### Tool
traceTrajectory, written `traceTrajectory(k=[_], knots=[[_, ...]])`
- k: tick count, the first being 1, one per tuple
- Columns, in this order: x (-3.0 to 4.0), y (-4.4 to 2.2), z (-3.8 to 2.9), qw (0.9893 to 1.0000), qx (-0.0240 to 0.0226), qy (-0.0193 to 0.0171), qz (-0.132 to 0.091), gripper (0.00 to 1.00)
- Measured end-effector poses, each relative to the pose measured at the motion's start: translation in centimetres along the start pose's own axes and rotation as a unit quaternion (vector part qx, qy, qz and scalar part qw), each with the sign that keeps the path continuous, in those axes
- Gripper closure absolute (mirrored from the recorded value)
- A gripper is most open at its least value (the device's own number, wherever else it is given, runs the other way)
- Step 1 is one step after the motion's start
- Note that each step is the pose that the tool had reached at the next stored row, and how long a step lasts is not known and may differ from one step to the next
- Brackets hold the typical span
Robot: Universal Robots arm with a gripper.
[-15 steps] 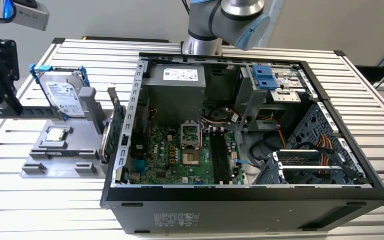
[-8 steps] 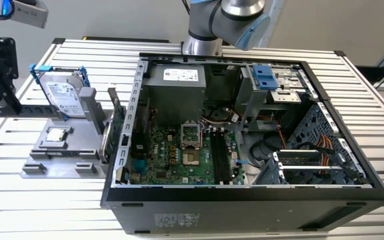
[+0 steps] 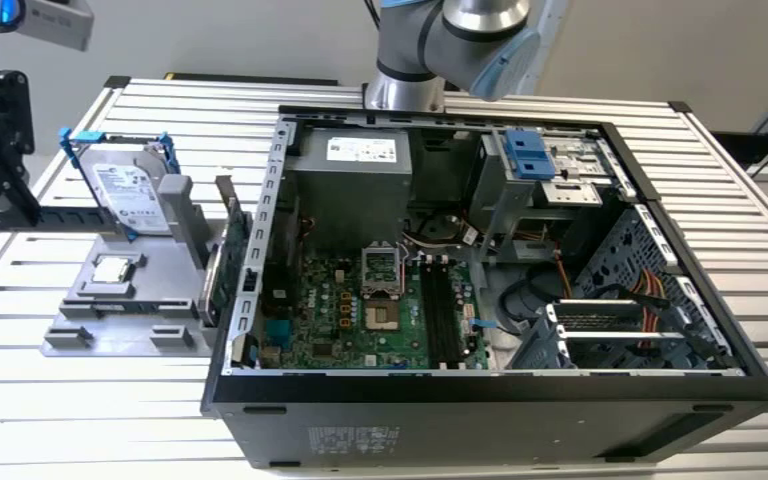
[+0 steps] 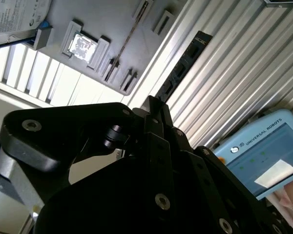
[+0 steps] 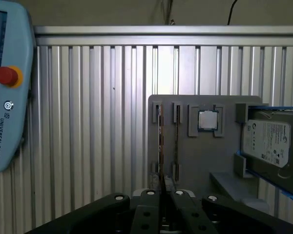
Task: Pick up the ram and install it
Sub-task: 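Pick up the ram and move it above insertion slot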
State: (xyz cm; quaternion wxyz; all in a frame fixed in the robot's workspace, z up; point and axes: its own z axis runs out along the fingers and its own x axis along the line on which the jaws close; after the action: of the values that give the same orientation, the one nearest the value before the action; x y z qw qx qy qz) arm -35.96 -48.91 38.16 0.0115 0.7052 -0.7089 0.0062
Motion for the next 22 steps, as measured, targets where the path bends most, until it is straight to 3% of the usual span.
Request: traceTrajectory(k=[22], knots=[[0.02,0.01,-0.78,1.0,0.0,0.0,0.0,1.0]])
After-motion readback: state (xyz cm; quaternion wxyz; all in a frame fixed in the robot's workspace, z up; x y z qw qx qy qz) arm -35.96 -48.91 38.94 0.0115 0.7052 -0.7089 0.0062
